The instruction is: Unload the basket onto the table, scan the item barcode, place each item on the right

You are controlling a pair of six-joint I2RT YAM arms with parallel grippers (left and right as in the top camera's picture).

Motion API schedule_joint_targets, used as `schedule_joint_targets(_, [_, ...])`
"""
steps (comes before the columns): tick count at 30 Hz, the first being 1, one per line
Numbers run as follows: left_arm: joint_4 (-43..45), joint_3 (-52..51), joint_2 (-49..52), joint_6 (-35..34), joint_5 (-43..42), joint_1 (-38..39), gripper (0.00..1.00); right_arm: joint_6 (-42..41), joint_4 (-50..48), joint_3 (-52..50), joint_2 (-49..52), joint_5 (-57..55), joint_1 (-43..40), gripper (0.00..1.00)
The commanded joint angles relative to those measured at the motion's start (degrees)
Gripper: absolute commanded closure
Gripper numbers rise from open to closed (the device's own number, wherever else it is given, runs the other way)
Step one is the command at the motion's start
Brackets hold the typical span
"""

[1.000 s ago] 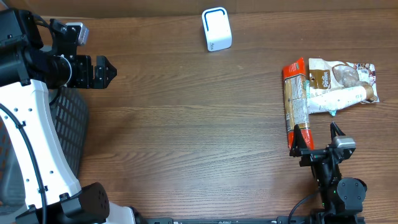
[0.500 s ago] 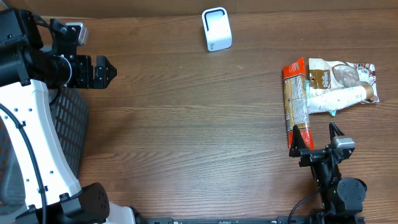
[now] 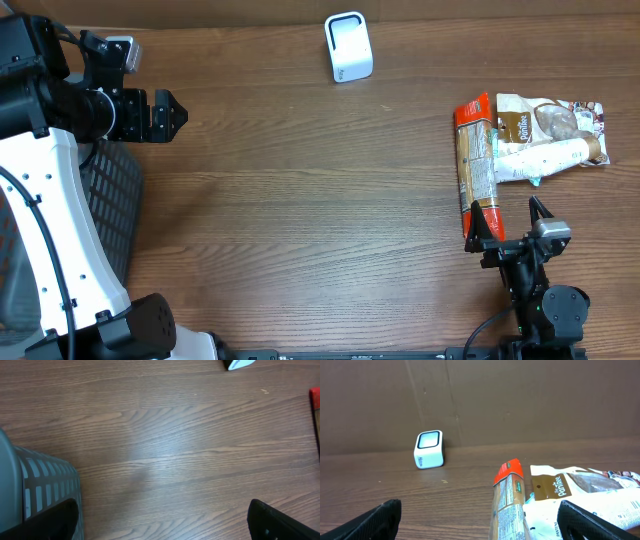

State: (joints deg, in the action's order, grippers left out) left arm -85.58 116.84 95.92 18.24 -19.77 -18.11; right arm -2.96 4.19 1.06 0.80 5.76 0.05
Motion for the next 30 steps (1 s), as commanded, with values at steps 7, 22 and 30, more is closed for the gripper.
schedule_joint_targets(7, [0.2, -3.9, -9.7, 1.3, -0.6, 0.2, 0.01, -0.3, 0.0, -0.6, -0.6, 0.3, 0.3, 0.00])
schedule_joint_targets(22, [60.8, -61.9, -47.3, 0.8, -2.6, 10.7, 0.01, -0.3, 0.0, -0.6, -0.6, 0.3, 0.3, 0.00])
schedule_joint_targets(30, [91.2, -91.8, -64.8, -0.5, -1.9, 12.7, 0.00, -0.3, 0.0, -0.6, -0.6, 0.3, 0.3, 0.00])
